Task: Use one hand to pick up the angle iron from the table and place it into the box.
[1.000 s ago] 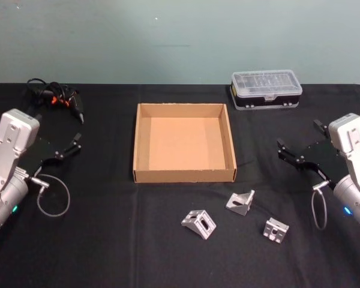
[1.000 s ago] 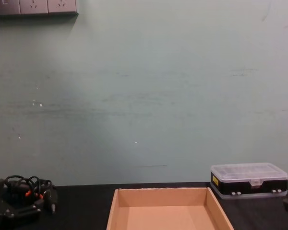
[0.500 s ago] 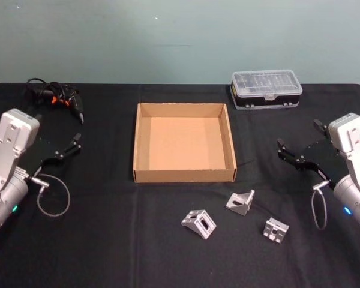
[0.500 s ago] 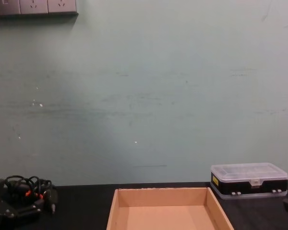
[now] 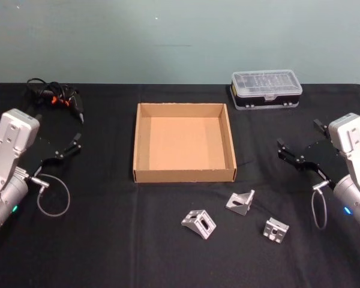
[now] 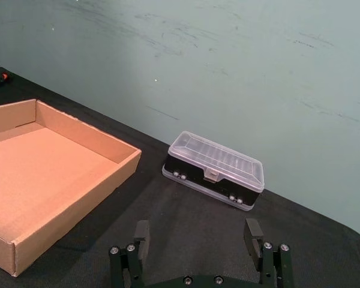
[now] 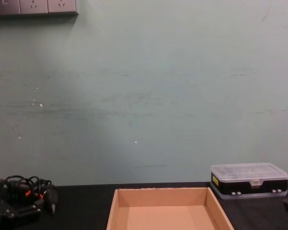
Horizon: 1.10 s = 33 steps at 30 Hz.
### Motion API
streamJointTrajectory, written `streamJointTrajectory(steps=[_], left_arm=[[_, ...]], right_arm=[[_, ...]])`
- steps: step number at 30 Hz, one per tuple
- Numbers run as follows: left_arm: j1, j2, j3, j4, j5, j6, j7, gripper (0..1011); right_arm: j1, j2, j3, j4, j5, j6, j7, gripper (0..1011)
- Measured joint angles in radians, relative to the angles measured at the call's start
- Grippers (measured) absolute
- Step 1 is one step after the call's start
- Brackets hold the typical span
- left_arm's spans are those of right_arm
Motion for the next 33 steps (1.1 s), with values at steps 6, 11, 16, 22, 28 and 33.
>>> streamJointTrajectory(steps=[6, 11, 16, 22, 28, 33], left_arm=[[0.0, 0.0, 0.0, 0.0, 0.0, 0.0, 0.0, 1011], [0.0, 0.0, 0.0, 0.0, 0.0, 0.0, 0.0, 1011], [0.0, 0.0, 0.0, 0.0, 0.0, 0.0, 0.0, 1011], [0.0, 0.0, 0.0, 0.0, 0.0, 0.0, 0.0, 1011], [0.0, 0.0, 0.0, 0.0, 0.0, 0.0, 0.0, 1011], [0.0, 0.0, 0.0, 0.0, 0.0, 0.0, 0.0, 1011]], right_arm=[[0.0, 0.0, 0.0, 0.0, 0.0, 0.0, 0.0, 1004], [0.0, 0.0, 0.0, 0.0, 0.0, 0.0, 0.0, 1004], [0.0, 0.0, 0.0, 0.0, 0.0, 0.0, 0.0, 1004], [0.0, 0.0, 0.0, 0.0, 0.0, 0.0, 0.0, 1004], [0.0, 0.0, 0.0, 0.0, 0.0, 0.0, 0.0, 1004], [-0.002, -0.001, 0.003, -0.002, 0.0, 0.0, 0.001, 1004]])
